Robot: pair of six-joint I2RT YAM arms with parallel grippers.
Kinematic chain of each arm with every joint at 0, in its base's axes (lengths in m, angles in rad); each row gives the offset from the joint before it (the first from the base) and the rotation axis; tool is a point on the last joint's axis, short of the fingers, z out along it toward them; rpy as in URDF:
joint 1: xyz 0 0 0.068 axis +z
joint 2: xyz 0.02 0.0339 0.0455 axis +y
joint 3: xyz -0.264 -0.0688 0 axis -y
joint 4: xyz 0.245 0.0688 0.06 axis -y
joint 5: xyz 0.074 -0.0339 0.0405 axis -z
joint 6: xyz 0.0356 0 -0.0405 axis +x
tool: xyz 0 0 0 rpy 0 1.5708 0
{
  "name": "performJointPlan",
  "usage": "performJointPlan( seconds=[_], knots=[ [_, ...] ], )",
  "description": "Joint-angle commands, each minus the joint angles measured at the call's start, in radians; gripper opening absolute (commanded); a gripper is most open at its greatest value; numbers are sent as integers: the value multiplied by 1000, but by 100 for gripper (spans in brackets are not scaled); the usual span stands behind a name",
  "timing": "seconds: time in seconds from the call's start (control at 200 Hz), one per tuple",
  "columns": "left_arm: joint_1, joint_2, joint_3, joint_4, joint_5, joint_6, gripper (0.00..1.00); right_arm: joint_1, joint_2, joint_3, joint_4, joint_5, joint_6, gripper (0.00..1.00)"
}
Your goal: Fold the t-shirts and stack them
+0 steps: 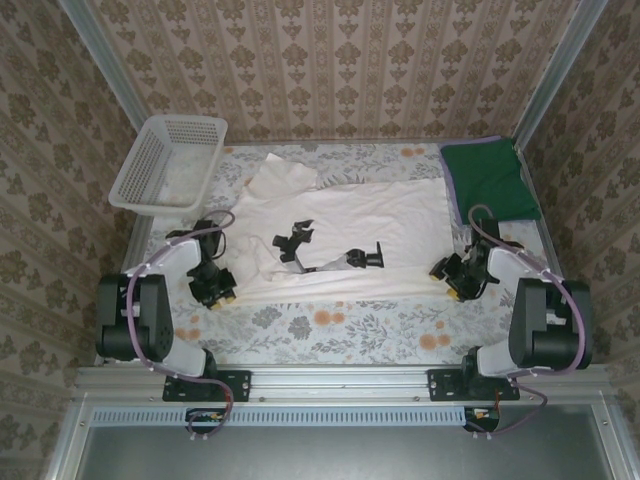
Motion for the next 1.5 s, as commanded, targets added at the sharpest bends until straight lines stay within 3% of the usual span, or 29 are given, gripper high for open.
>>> performJointPlan(
  seconds=[0.0,0.2,0.325,0.44,0.585,0.79,1.035,1.49],
  knots=[
    [28,-27,13,-56,-2,-18,27,-6,-64,-51,-118,69,22,59],
    [27,-39,211,-128,58,17,29,23,-314,13,-41,57,78,63],
    [-26,-35,282,-121,72,8,30,184,-368,67,133,84,134,65],
    [-67,-1,259,-56,141,-27,29,400,-216,213,178,101,118,62],
    [-75,61,184,67,184,-74,27,665,82,468,116,114,12,52],
    [-35,149,142,104,127,-72,21,893,452,867,-104,147,-147,41],
    [25,140,59,162,141,-76,21,1041,702,1158,-226,152,-280,43],
    [39,151,42,172,145,-52,20,1105,942,1473,-443,268,-390,48]
  ],
)
